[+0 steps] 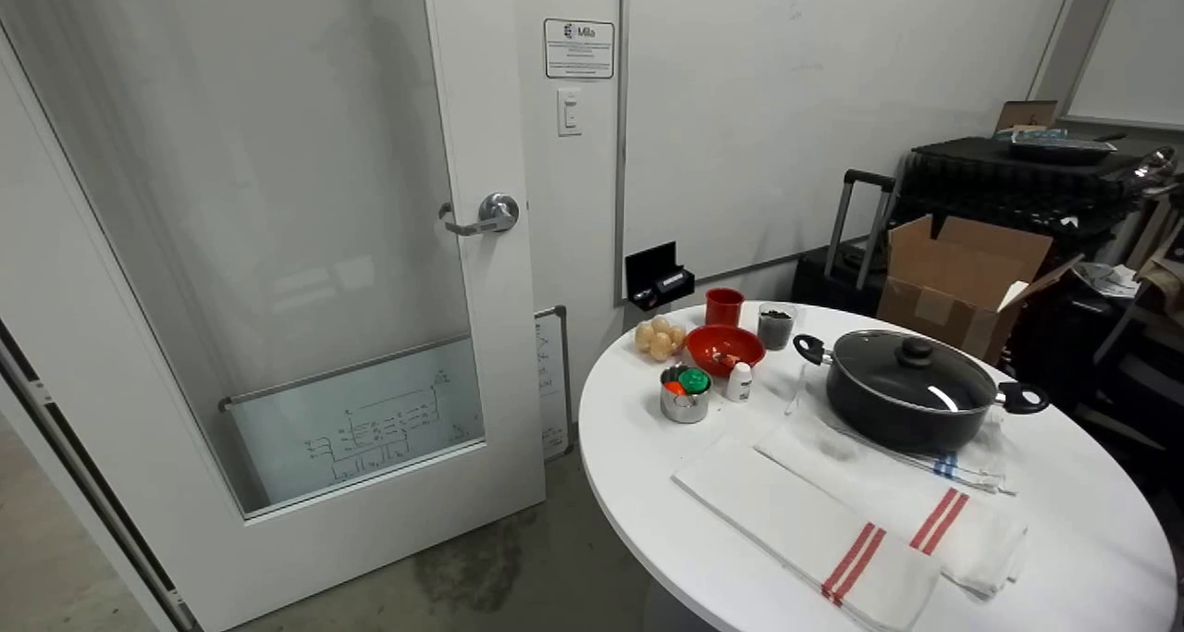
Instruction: Remove the lid from the back put and put it on the tea towel
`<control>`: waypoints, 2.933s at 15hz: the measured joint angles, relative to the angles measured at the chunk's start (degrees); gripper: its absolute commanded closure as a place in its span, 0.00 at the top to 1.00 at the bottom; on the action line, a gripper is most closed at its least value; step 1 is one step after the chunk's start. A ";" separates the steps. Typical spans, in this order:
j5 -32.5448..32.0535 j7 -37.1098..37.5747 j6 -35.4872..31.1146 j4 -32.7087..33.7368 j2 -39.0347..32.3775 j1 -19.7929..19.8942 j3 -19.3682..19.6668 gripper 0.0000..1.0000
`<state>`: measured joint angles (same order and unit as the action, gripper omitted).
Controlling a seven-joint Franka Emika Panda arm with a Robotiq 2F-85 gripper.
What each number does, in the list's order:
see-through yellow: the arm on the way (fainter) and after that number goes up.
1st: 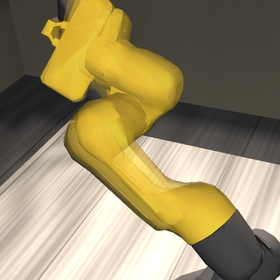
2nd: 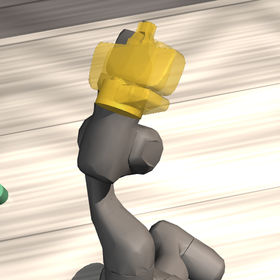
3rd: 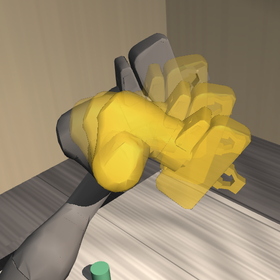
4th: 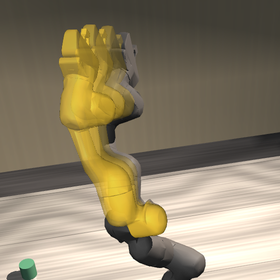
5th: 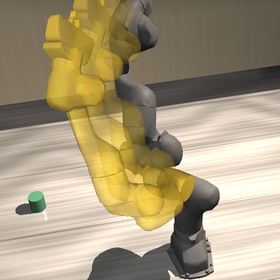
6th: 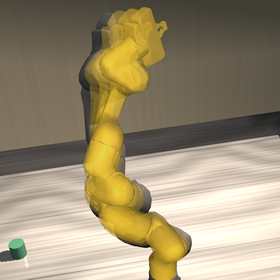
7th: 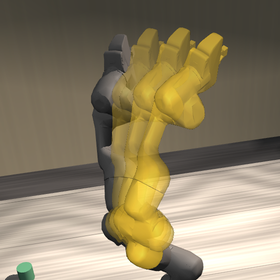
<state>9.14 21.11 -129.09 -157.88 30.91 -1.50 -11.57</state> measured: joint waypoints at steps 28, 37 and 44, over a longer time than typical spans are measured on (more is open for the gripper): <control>-8.02 -6.35 -17.18 42.01 -64.11 8.85 14.60 1.00; -5.24 -7.50 -17.17 47.45 -71.64 9.79 15.01 1.00; -5.20 -7.50 -17.09 51.43 -75.70 10.00 15.86 0.75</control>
<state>3.94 13.61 -146.19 -106.45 -44.79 8.50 4.29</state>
